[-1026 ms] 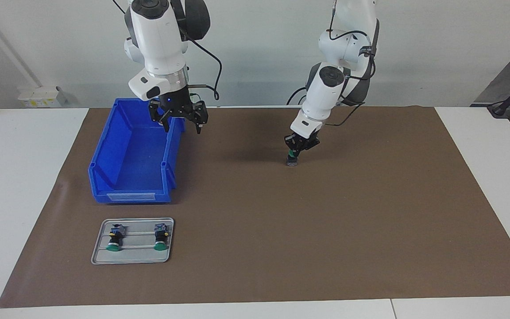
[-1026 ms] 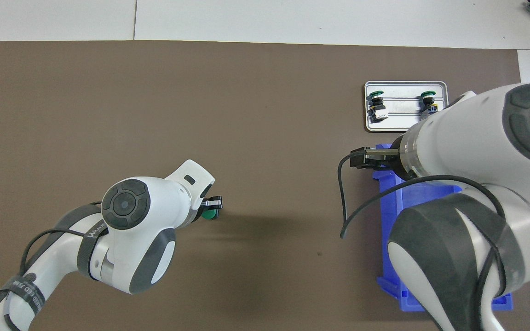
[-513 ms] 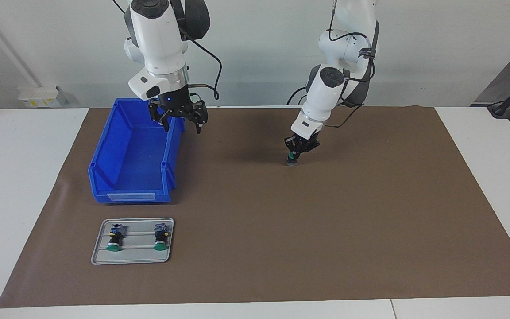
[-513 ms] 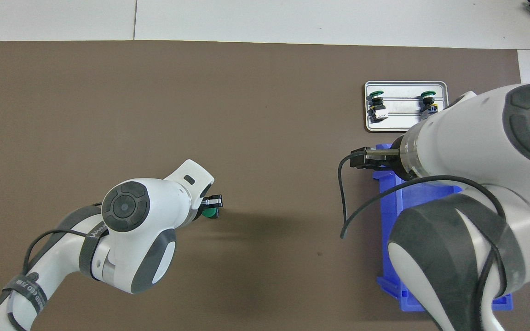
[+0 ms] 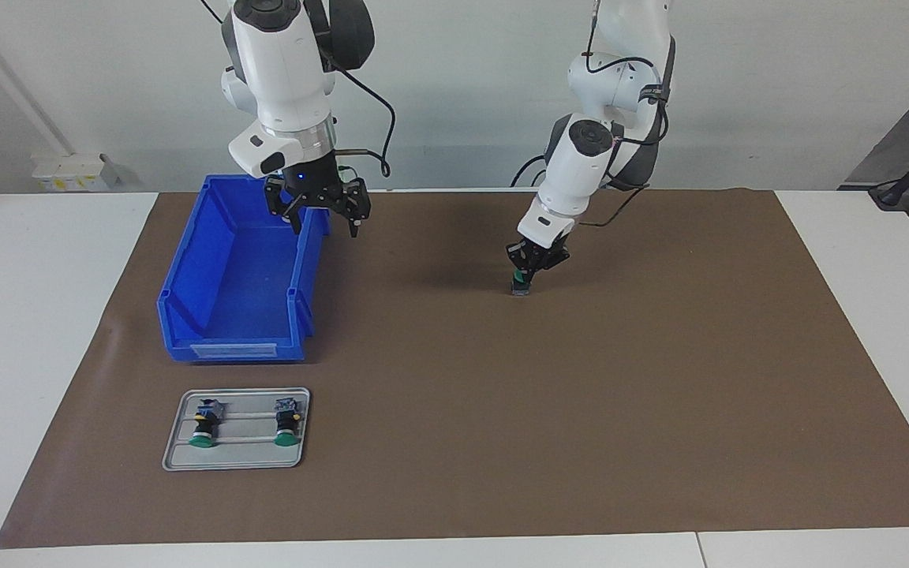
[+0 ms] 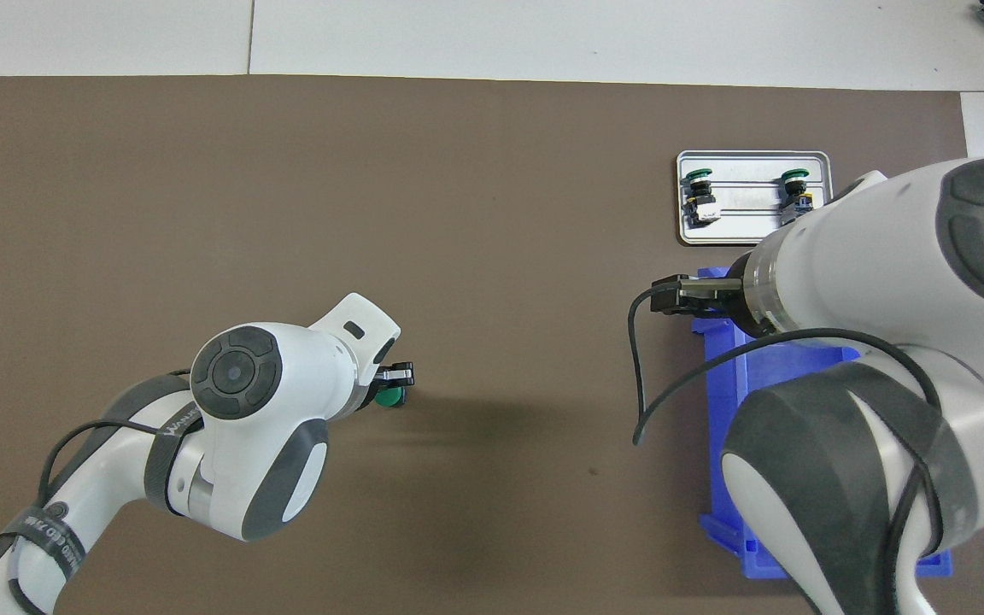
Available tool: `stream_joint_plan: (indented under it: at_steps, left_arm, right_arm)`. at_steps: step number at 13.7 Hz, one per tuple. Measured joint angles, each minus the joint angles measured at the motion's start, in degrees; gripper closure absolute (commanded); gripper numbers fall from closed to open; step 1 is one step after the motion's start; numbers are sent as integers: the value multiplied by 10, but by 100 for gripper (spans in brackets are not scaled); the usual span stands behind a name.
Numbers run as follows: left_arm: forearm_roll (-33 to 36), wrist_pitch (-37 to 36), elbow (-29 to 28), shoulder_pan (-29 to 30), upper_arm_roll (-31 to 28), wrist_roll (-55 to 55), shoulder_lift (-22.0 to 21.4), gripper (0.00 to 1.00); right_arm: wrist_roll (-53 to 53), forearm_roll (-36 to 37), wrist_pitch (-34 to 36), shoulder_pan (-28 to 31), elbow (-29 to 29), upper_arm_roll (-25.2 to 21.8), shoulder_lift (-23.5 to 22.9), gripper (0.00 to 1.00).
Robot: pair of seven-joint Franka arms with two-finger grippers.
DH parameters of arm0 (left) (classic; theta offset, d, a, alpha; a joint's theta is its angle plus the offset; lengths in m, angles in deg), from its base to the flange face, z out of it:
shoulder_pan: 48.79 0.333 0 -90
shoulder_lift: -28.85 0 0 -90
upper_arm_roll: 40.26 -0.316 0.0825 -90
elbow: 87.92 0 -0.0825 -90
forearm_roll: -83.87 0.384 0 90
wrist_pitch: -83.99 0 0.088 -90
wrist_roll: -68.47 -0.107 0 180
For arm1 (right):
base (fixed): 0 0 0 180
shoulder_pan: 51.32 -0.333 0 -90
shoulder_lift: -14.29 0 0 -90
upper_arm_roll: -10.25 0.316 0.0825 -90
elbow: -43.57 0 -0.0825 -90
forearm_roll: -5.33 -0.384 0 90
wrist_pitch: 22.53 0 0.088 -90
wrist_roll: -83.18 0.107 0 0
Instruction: Place and press button with both arms
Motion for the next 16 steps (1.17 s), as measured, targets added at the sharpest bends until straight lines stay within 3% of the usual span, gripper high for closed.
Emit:
stream_joint_plan:
  at_steps: [5, 10, 14, 16]
  left_arm:
    - [0, -84, 70, 5, -11, 0, 4, 98]
    - [1, -199, 187, 89, -17, -53, 3, 92]
    - [4, -262, 222, 171, -20, -139, -8, 77]
    - [45, -287, 224, 207, -21, -178, -21, 69]
  right_arm:
    - [0, -8, 0, 0, 0, 0, 0, 3]
    - [3, -34, -32, -16, 5, 2, -3, 3]
    - [90, -34, -86, -84, 5, 5, -35, 4]
    - [146, -32, -114, -124, -13, 6, -69, 5]
